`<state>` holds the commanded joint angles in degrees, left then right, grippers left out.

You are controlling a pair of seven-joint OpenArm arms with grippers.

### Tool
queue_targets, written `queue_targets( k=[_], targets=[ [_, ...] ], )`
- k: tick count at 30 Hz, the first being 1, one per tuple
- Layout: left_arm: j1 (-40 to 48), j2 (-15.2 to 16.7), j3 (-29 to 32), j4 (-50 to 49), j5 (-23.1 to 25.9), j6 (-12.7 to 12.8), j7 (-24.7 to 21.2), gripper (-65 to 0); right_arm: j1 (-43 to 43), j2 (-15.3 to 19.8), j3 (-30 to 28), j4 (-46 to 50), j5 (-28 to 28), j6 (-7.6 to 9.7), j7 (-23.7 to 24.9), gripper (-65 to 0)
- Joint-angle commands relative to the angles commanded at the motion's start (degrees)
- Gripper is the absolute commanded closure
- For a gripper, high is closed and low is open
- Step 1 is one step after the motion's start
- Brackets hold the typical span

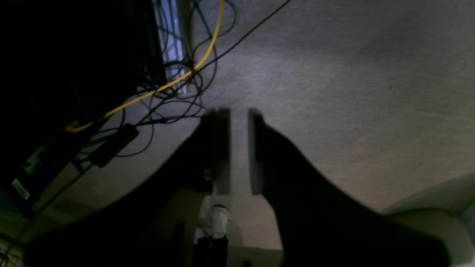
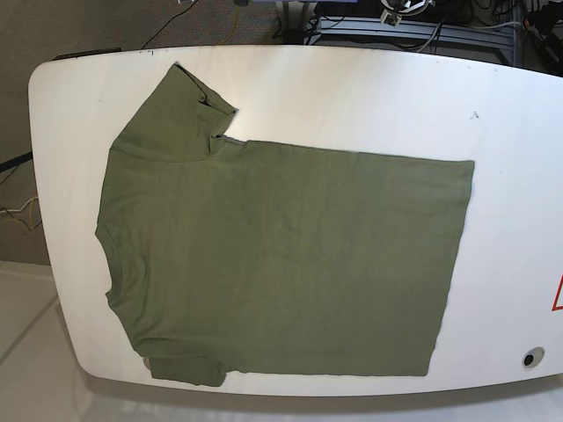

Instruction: Fold the T-shirt properly

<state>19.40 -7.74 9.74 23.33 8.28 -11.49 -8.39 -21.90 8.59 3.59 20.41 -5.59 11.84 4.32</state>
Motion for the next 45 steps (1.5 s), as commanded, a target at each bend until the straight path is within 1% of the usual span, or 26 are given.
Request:
queue_targets(
  k=[3,7,9,13,19,23,29,31,33,43,45],
  targets=[
    [2.02,-0.36,-0.05,3.66,0.05,0.28,0.01,-0.3,-1.65,0.30,0.04,1.55,0.18,0.18,0.31,-7.4],
    [5.52,-1.19,-0.17,10.10,0.07,1.40,0.00,-0.3,-4.83,1.04,0.06,4.92,0.58,0.41,0.55,-7.5],
    [11.03,-2.37,-0.38,19.61,-0.09,2.83,-0.99,-0.4,-10.13,2.49,-0.19,12.09,1.83,0.42,1.00,-7.1],
    [14.36,-3.34,-0.38,24.87,-0.09,3.10,-1.53,-0.5,-13.48,3.45,-0.24,17.41,2.03,0.45,1.26,-7.0],
    [19.56,-4.76,-0.33,32.13,0.03,3.31,-2.63,-0.5,-18.38,5.10,-0.45,26.36,2.18,0.57,1.60,-6.9],
    [23.23,-5.91,-0.19,38.18,0.21,2.75,-2.59,-0.7,-22.45,6.46,-0.49,32.17,1.88,0.47,1.12,-7.0],
    [27.06,-6.70,-0.39,43.95,0.21,2.80,-2.51,-0.5,-25.74,7.74,-0.56,37.36,2.53,0.28,0.94,-6.8],
    [28.01,-6.92,-0.49,45.54,0.20,2.84,-2.26,-0.5,-26.56,8.06,-0.57,38.77,2.78,0.28,0.85,-6.8],
    [31.52,-6.73,-0.89,52.27,-0.23,2.78,-0.86,-0.7,-29.34,8.40,0.49,43.54,3.06,-0.02,-0.18,-6.7],
    [38.55,-7.05,-1.31,65.47,0.05,2.62,1.85,-0.7,-36.20,8.83,3.20,56.45,3.85,-0.07,-1.44,-6.7],
    [41.01,-7.19,-2.46,71.09,-0.31,2.33,2.37,-0.6,-38.81,8.99,4.05,62.00,3.92,0.09,-2.51,-6.9]
  ],
)
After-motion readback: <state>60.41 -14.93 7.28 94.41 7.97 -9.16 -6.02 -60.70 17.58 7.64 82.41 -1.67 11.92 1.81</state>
